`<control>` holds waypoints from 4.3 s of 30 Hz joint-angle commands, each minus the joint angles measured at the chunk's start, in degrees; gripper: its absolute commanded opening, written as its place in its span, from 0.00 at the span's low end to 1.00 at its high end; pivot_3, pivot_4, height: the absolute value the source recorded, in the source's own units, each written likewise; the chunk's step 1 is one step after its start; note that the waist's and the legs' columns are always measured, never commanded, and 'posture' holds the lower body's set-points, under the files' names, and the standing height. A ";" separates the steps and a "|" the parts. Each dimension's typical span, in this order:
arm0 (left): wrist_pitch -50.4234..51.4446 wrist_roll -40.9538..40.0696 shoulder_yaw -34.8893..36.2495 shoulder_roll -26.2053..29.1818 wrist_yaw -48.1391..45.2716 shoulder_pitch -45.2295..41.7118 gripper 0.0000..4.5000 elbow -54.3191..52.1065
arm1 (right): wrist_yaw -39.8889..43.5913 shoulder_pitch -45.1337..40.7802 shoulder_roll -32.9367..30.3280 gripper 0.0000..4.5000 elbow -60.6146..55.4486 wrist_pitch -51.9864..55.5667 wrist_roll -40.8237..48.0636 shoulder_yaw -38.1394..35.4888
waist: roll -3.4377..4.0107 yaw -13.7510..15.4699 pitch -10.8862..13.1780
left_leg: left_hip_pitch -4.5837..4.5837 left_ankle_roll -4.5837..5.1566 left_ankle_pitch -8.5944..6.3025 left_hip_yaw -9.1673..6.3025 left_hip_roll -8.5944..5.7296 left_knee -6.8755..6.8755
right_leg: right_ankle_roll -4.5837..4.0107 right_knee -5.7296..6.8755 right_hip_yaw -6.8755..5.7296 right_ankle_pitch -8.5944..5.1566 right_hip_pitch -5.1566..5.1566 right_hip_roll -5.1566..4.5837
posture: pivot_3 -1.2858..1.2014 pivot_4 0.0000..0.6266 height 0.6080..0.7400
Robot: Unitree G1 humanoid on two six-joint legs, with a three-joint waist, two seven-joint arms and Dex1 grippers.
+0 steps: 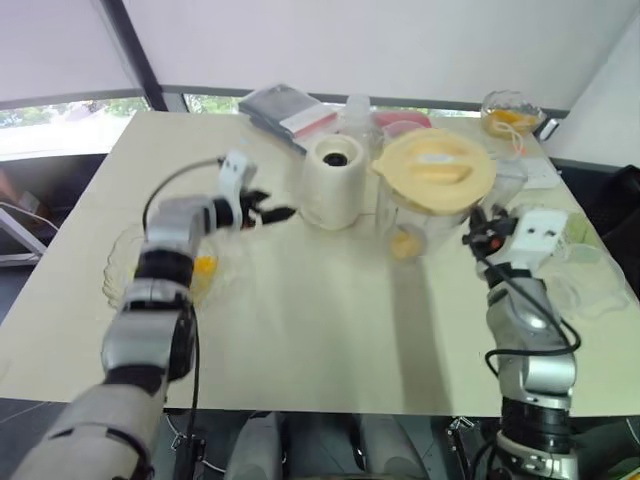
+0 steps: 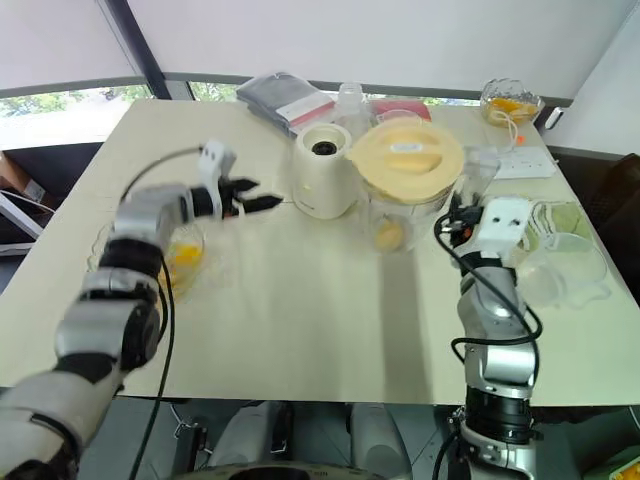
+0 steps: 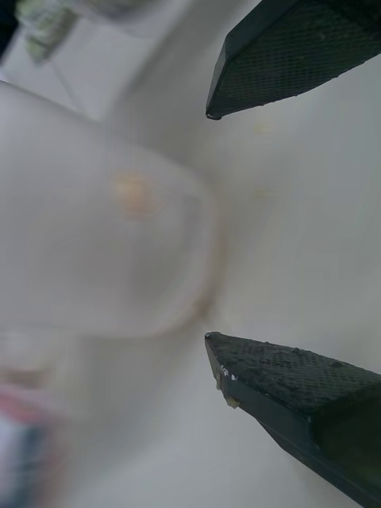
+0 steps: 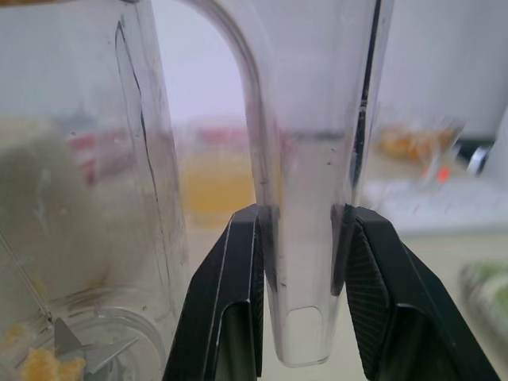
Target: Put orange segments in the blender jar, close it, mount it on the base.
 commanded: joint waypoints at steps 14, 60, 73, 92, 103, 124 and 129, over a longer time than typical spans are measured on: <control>-8.89 -3.51 -6.22 -7.14 10.28 19.28 0.99 -29.58 | 4.29 -34.49 -13.98 0.19 14.27 9.14 3.94 -2.23 | 0.07 -0.08 -0.04 | 0.14 -0.07 0.05 0.05 0.07 0.00 | -0.12 0.03 0.01 0.09 0.07 0.20 | 0.52 0.24 1.00; -6.88 -11.10 -5.94 -6.02 29.53 45.21 0.99 -67.25 | -2.75 -62.64 5.50 0.19 68.09 -13.81 -2.22 7.09 | 0.12 -2.06 0.01 | 0.06 -0.07 0.04 0.04 0.15 -0.18 | -0.13 -0.27 -0.05 0.10 0.04 0.09 | 0.52 0.24 1.00; -6.73 -10.99 -6.23 -5.44 31.21 46.42 0.99 -68.55 | -1.72 -62.52 6.85 0.19 70.74 -14.85 -2.92 7.73 | 0.13 -1.93 0.02 | 0.04 -0.08 0.04 0.04 0.15 -0.18 | -0.13 -0.32 -0.06 0.10 0.05 0.05 | 0.52 0.24 1.00; -6.67 -11.52 -6.80 -5.02 30.16 44.79 0.99 -66.76 | -0.39 -59.53 4.19 0.19 69.86 -14.26 -4.24 7.82 | 0.14 -1.78 0.05 | 0.00 -0.08 0.04 0.02 0.15 -0.22 | -0.14 -0.40 -0.09 0.09 0.05 0.05 | 0.52 0.24 1.00; -5.81 -11.47 -6.70 -4.58 29.79 45.26 0.99 -67.50 | 0.36 -56.35 5.37 0.19 69.17 -13.13 -3.63 7.73 | 0.14 -1.87 0.05 | 0.01 -0.08 0.04 0.01 0.14 -0.24 | -0.14 -0.42 -0.10 0.09 0.06 0.02 | 0.52 0.24 1.00; -6.43 -11.14 -7.33 -5.41 29.42 43.77 0.99 -65.74 | 6.35 -60.56 1.93 0.19 76.36 -13.26 -6.75 11.18 | 0.14 -1.84 0.05 | 0.02 -0.08 0.03 0.01 0.14 -0.24 | -0.14 -0.44 -0.10 0.09 0.08 0.02 | 0.52 0.24 1.00; -6.39 -11.12 -7.49 -5.76 29.60 43.84 0.99 -65.89 | 7.19 -62.35 1.58 0.19 79.37 -12.75 -6.57 10.58 | 0.14 -1.86 0.05 | 0.02 -0.08 0.03 0.01 0.14 -0.24 | -0.14 -0.45 -0.10 0.09 0.08 0.02 | 0.52 0.24 1.00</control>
